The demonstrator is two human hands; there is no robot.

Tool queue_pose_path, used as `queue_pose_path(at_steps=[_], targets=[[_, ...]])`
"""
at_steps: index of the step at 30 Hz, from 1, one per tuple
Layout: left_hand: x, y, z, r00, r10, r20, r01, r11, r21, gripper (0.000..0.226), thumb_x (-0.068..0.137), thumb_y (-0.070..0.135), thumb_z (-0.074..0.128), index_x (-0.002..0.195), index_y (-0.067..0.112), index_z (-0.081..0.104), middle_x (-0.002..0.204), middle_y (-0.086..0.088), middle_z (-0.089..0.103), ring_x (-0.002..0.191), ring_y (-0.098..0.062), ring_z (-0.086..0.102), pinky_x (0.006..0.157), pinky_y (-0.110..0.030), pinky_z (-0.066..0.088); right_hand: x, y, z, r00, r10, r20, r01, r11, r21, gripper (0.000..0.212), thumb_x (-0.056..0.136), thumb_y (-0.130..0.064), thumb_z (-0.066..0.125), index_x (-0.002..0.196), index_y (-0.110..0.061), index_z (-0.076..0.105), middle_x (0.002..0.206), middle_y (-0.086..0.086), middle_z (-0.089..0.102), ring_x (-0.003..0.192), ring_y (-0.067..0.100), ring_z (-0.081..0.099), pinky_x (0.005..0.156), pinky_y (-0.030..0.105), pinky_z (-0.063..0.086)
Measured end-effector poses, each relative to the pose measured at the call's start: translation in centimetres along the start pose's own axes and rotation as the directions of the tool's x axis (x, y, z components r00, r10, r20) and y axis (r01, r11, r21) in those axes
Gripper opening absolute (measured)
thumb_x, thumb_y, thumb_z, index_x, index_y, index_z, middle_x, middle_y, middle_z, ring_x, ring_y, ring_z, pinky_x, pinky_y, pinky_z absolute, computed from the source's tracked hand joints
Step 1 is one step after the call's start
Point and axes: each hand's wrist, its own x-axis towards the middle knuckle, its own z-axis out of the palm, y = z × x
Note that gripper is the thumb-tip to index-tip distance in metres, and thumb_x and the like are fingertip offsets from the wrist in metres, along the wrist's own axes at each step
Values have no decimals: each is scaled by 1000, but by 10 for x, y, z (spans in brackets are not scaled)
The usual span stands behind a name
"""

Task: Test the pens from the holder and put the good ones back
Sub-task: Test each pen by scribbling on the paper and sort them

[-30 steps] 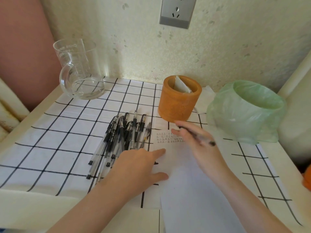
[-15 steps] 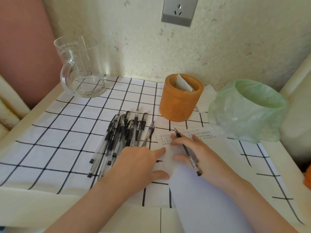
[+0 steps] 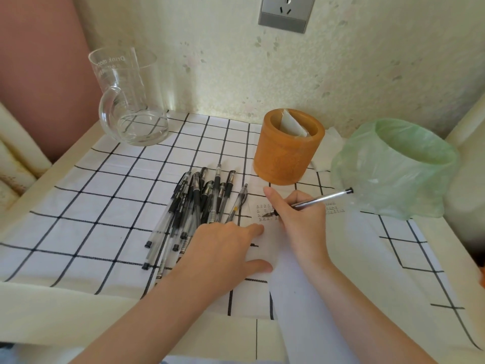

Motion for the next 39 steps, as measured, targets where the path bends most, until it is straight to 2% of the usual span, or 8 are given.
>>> queue_pose_path(at_steps=[2,5,13,18,23,32,35,39], targets=[[-1,0,0,1000,-12,-3,12,1000,-13,63,81,70,41,136,41,31,102,4,64,96,-17,60,67,-26,37,0,5,-1,1000,-14,-6,14,1000,-14,49,82,-28,73,59,8,49,49,9,43,48,13,38,49,19,33],[-2,1,2,999,-45,-9,45,998,-34,64,80,70,41,136,43,30,105,6,63,97,-15,59,70,-26,38,-1,9,0,998,-51,-21,50,998,-46,41,87,-17,66,61,9,48,54,19,46,51,13,42,51,20,35],[-2,2,2,997,-73,2,73,996,-53,63,79,70,43,135,44,31,107,6,63,100,-16,59,75,-26,41,1,12,0,996,-84,-7,83,990,-113,38,84,-7,62,56,5,39,53,11,37,54,16,34,51,23,30],[-2,2,2,996,-84,9,84,995,-56,64,79,71,43,135,44,30,107,6,63,99,-15,60,74,-26,42,2,14,0,996,-92,4,92,991,-100,38,85,-10,62,57,6,42,55,21,42,55,18,39,53,25,34],[-3,2,2,996,-89,0,89,994,-64,63,79,72,43,134,44,31,105,6,63,99,-16,60,72,-26,40,1,14,0,994,-106,19,108,985,-137,44,84,-8,63,49,-13,37,43,-8,33,48,9,31,48,19,29],[-4,2,3,996,-89,-21,87,994,-60,65,78,73,42,135,43,32,102,6,64,96,-15,61,71,-26,42,1,12,0,993,-119,9,119,983,-138,37,83,-7,62,53,-6,39,48,-1,31,51,11,30,50,22,29],[-4,2,2,995,-93,-22,91,994,-62,65,78,73,42,135,43,32,101,6,64,95,-15,60,69,-26,41,1,12,0,992,-121,18,122,983,-140,42,82,-5,62,50,-12,37,44,-9,30,48,8,29,48,17,28],[-3,3,2,995,-100,-14,99,993,-67,63,78,72,43,134,43,32,99,6,63,95,-14,60,67,-25,39,1,12,0,993,-118,23,121,983,-136,38,80,-1,61,51,-10,38,46,-4,30,48,8,28,47,14,29]])
